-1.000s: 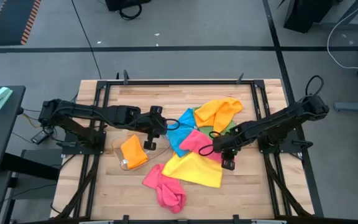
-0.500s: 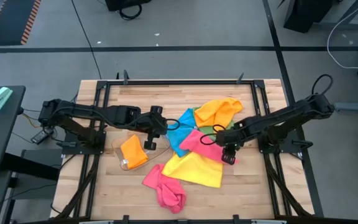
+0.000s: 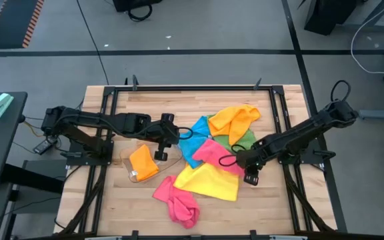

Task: Fold microfiber towels
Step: Fold the top pink microfiber cloth

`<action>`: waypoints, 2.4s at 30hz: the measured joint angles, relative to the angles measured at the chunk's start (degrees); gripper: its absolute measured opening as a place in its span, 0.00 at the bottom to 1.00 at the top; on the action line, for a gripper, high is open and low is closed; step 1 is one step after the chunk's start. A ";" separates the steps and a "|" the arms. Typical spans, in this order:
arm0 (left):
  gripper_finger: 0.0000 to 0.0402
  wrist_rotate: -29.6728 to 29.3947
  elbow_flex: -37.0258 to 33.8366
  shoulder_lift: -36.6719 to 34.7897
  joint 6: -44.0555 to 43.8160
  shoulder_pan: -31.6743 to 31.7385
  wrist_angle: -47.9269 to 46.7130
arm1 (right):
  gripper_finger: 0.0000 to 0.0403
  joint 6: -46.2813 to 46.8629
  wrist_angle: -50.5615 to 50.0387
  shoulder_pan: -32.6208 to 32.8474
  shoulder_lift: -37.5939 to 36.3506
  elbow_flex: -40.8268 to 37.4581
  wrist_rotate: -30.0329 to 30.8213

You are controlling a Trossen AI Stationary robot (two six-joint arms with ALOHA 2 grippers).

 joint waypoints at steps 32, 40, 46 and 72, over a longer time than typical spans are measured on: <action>0.39 18.53 10.49 15.82 9.51 0.85 34.12 | 0.01 -10.13 -36.87 6.72 0.00 42.82 19.24; 0.43 26.08 10.48 20.84 7.06 0.82 48.01 | 0.01 -13.33 -33.02 4.51 6.19 42.60 13.92; 0.43 31.29 10.40 26.10 4.06 0.55 55.12 | 0.01 -15.78 -29.06 4.05 8.39 42.60 12.56; 0.26 54.25 10.93 30.23 1.78 0.69 60.79 | 0.02 -17.33 -24.79 4.60 7.78 60.62 6.05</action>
